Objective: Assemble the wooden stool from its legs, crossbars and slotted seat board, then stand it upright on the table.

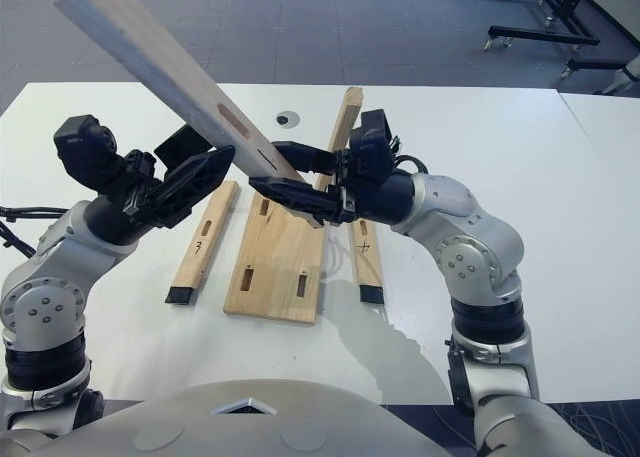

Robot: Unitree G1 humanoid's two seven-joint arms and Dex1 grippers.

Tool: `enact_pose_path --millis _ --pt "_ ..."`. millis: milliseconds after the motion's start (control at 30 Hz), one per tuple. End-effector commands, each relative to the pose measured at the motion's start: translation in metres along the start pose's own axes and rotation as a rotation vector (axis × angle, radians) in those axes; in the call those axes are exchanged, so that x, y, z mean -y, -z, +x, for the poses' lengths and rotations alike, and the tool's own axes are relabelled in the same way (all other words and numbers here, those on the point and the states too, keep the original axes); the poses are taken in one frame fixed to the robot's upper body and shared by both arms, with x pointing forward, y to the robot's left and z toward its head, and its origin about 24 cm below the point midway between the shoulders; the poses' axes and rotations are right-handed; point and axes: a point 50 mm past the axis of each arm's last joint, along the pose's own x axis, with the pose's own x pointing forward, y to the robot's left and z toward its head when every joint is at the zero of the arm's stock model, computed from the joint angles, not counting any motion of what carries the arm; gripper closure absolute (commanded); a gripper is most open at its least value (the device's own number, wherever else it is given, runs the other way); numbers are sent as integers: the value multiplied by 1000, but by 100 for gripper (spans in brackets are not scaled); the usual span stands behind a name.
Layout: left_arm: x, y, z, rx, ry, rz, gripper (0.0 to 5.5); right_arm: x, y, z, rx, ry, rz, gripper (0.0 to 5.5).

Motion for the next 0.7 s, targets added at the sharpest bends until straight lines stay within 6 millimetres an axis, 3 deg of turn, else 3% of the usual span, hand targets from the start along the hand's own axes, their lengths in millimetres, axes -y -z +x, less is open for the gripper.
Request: enact_pose_path --millis 33,267,567,700 --pt "2 -2 1 -2 26 -36 175 -2 0 1 -15 -28 -17 349" --pt "10 -13 8 72 116 -136 175 5 13 -7 -20 -54 76 349" --pt "11 -9 6 63 112 -166 175 10 16 -12 -54 -62 87 349" --pt "12 -8 5 65 118 -177 228 12 24 -15 -109 -48 92 349"
